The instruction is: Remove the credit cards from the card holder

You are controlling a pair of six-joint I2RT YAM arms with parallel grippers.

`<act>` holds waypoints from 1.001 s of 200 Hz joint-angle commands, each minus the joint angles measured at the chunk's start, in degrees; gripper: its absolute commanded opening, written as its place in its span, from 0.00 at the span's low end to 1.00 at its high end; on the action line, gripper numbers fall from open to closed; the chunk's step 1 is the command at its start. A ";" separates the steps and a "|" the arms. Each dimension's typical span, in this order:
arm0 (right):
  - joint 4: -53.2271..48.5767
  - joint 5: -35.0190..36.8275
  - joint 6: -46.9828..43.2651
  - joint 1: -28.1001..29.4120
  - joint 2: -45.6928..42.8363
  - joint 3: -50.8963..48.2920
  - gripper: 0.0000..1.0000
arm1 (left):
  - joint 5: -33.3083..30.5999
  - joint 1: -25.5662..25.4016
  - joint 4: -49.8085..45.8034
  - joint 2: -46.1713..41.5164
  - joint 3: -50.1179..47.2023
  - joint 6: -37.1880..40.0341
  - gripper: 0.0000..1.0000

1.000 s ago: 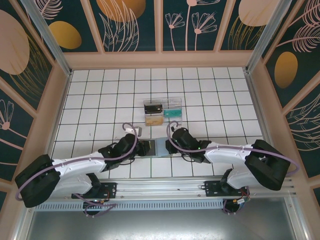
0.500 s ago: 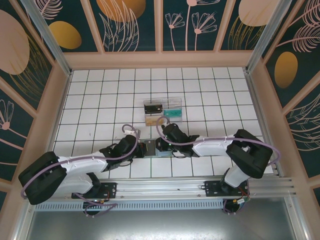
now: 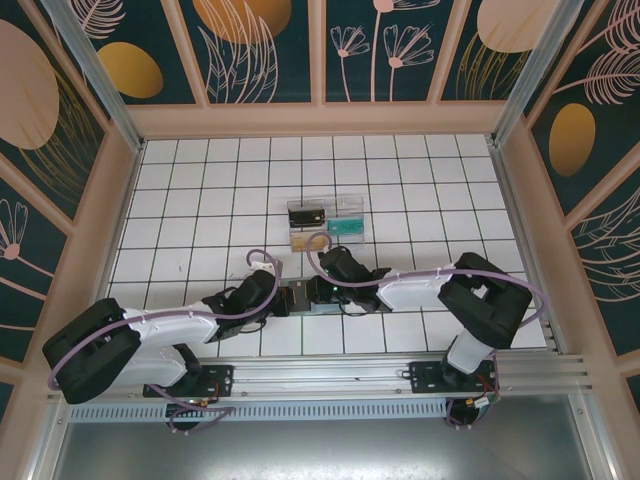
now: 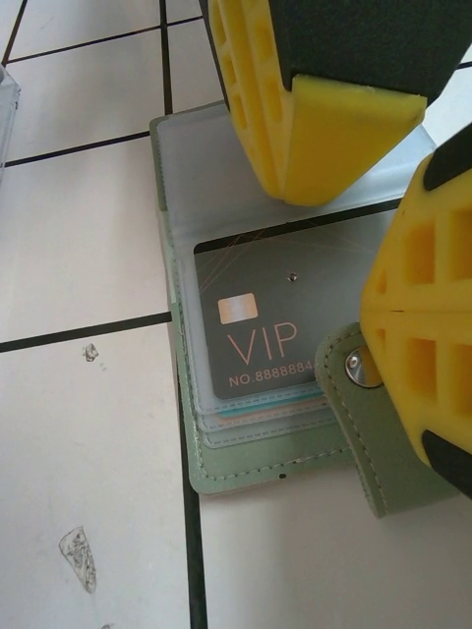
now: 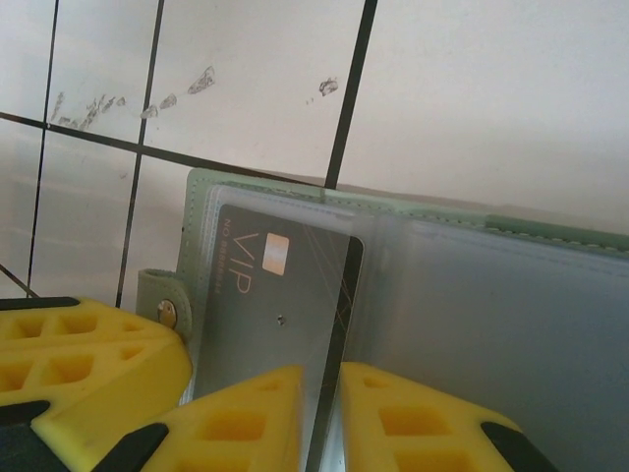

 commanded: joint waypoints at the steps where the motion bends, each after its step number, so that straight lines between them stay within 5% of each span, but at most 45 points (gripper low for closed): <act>1: 0.29 -1.24 1.29 0.44 0.84 1.52 0.18 | -1.06 0.33 -0.67 0.66 -0.77 0.80 0.03; 145: -1.74 -2.52 3.18 0.04 2.91 1.69 0.16 | 0.22 0.36 1.90 2.68 -3.22 -1.52 0.00; 200: -1.68 -2.08 3.51 -0.34 1.77 1.09 0.06 | -0.25 0.37 0.88 1.58 -3.32 -1.64 0.00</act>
